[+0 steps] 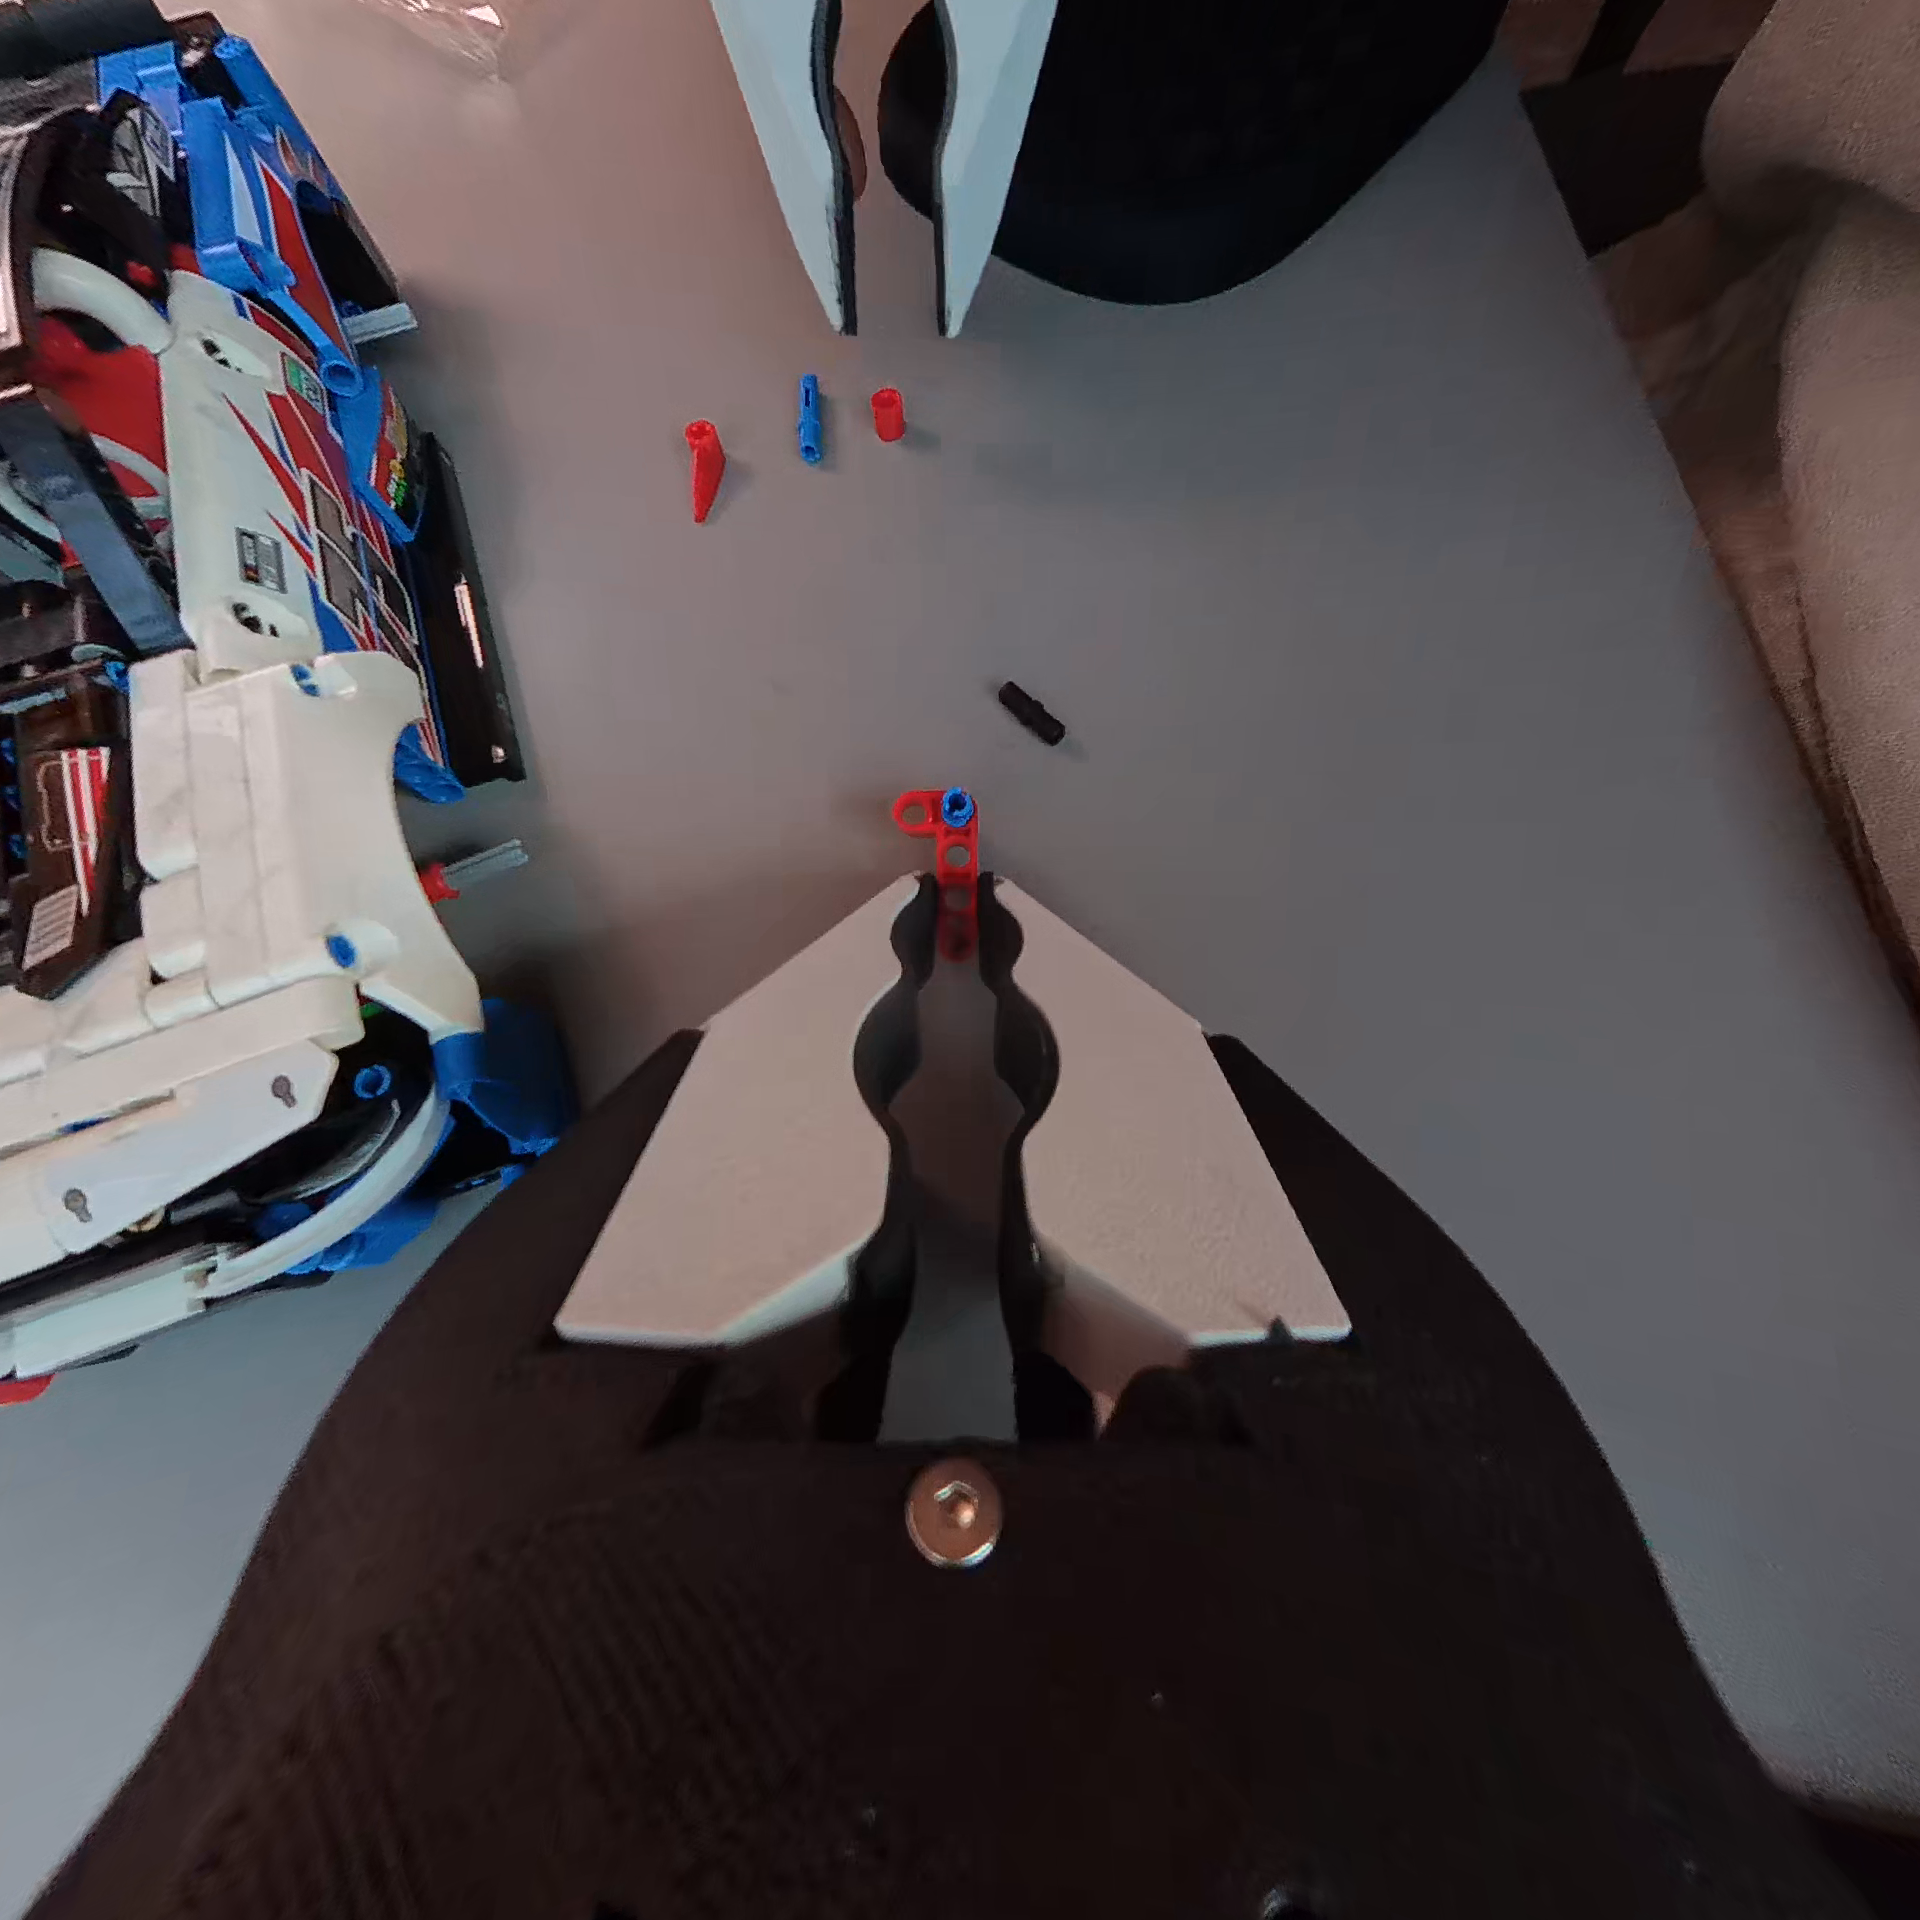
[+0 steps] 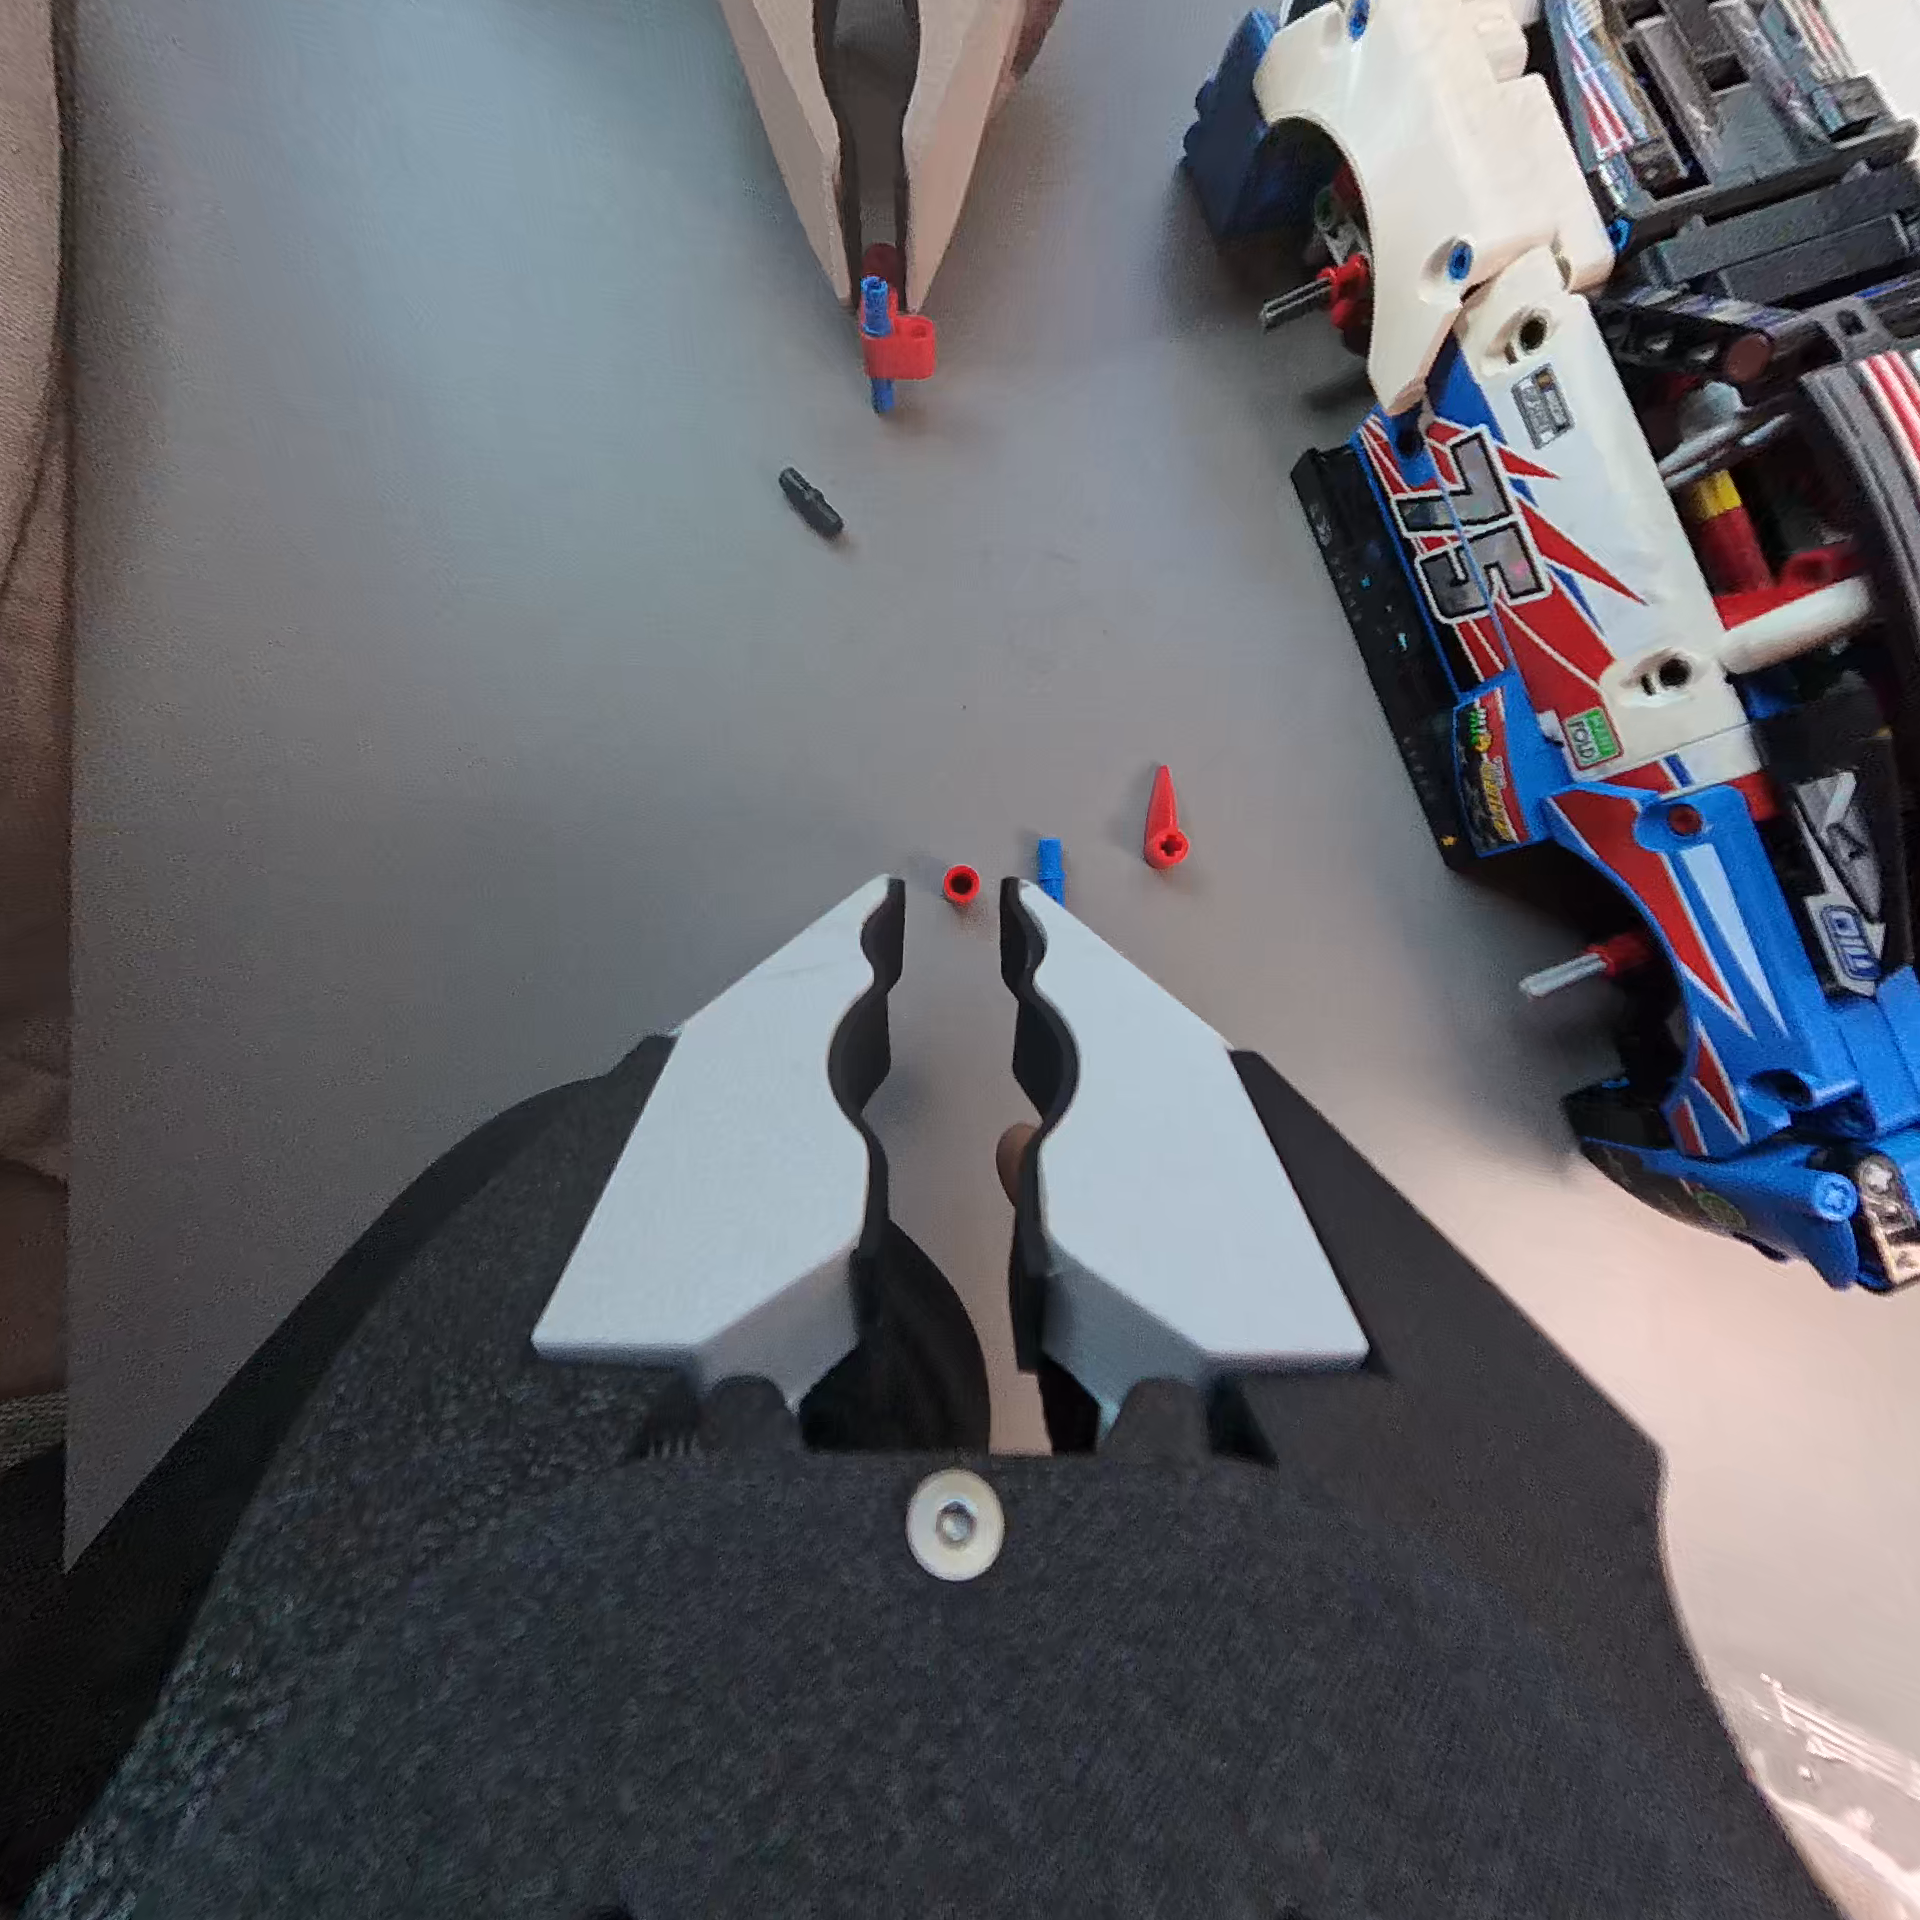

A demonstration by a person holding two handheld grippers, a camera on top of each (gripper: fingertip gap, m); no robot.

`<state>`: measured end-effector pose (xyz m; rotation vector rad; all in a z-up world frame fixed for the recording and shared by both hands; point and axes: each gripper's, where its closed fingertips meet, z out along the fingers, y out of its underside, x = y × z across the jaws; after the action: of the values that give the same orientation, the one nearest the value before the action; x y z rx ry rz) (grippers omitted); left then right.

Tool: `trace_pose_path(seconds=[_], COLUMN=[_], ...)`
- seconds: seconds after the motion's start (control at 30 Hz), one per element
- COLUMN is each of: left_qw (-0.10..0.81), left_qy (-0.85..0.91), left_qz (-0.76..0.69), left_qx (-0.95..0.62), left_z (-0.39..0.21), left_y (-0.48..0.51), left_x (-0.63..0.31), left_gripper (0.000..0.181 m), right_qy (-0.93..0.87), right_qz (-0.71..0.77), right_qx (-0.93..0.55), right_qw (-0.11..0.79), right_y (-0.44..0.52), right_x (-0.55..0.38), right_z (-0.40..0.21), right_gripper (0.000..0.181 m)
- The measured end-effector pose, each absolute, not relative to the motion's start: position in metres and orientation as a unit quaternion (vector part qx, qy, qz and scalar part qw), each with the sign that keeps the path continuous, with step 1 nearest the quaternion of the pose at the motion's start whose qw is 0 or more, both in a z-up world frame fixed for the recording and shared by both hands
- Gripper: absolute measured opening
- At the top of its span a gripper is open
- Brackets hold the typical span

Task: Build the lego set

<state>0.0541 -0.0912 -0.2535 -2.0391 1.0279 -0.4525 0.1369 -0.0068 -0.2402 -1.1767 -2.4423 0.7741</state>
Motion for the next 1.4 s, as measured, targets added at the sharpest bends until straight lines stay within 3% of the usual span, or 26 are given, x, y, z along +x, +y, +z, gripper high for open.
trace_pose_path(seconds=[0.03, 0.4, 0.63, 0.93, 1.4], left_qw=[0.395, 0.393, 0.398, 0.398, 0.373], left_qy=[0.407, 0.405, 0.399, 0.385, 0.380], left_qz=[-0.180, -0.164, -0.151, -0.159, -0.172], left_qx=[-0.804, -0.809, -0.812, -0.817, -0.829], left_z=[-0.253, -0.256, -0.256, -0.254, -0.254], left_y=[-0.091, -0.089, -0.085, -0.084, -0.088], left_x=[0.055, 0.056, 0.056, 0.056, 0.058], left_gripper=[0.006, 0.009, 0.006, 0.006, 0.006], right_qy=[-0.855, -0.870, -0.839, -0.892, -0.913], right_qz=[0.270, 0.239, 0.331, 0.253, 0.194], right_qx=[-0.413, -0.407, -0.390, -0.351, -0.338], right_qw=[0.160, 0.145, 0.185, 0.129, 0.120], right_y=[-0.007, -0.010, -0.058, -0.087, -0.090], right_x=[0.137, 0.129, 0.077, 0.053, 0.054], right_z=[-0.242, -0.257, -0.217, -0.227, -0.236], right_gripper=[0.016, 0.005, 0.005, 0.005, 0.005])
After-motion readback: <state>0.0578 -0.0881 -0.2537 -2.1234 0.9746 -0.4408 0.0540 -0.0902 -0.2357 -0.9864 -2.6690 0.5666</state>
